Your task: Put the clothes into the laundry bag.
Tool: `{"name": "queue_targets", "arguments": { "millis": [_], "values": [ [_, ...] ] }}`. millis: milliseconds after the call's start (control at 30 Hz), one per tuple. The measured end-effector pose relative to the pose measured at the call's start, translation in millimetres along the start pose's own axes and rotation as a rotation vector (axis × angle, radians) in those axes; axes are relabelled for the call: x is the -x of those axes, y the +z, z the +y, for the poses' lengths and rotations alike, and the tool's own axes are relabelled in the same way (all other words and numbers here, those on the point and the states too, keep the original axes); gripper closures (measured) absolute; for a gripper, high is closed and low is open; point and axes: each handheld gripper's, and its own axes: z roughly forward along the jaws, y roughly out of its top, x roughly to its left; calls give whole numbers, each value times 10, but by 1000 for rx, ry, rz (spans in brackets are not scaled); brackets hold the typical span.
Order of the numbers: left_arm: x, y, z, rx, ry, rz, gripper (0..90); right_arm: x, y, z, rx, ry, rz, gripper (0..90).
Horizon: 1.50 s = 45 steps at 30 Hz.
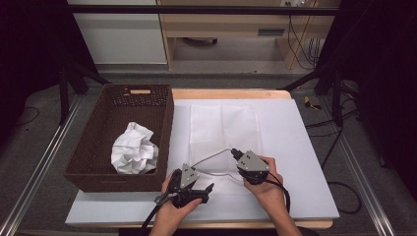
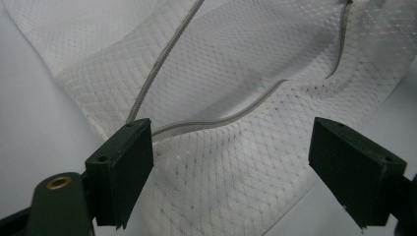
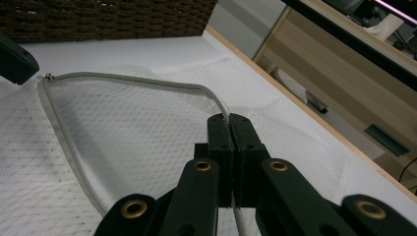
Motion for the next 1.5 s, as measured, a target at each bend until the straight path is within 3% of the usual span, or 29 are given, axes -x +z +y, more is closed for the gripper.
{"name": "queue_targets", "arguments": {
  "millis": [667, 1033, 1500],
  "values": [
    [12, -54, 51, 23, 0, -9, 169, -15, 4, 5, -1, -7, 10, 888],
    [-30, -243, 212, 75, -13, -17, 153, -12, 7, 0, -5, -7, 10, 888],
    [-269, -628, 434, 154, -53, 23, 130, -19, 18, -6, -15, -10, 15, 887]
  ]
}}
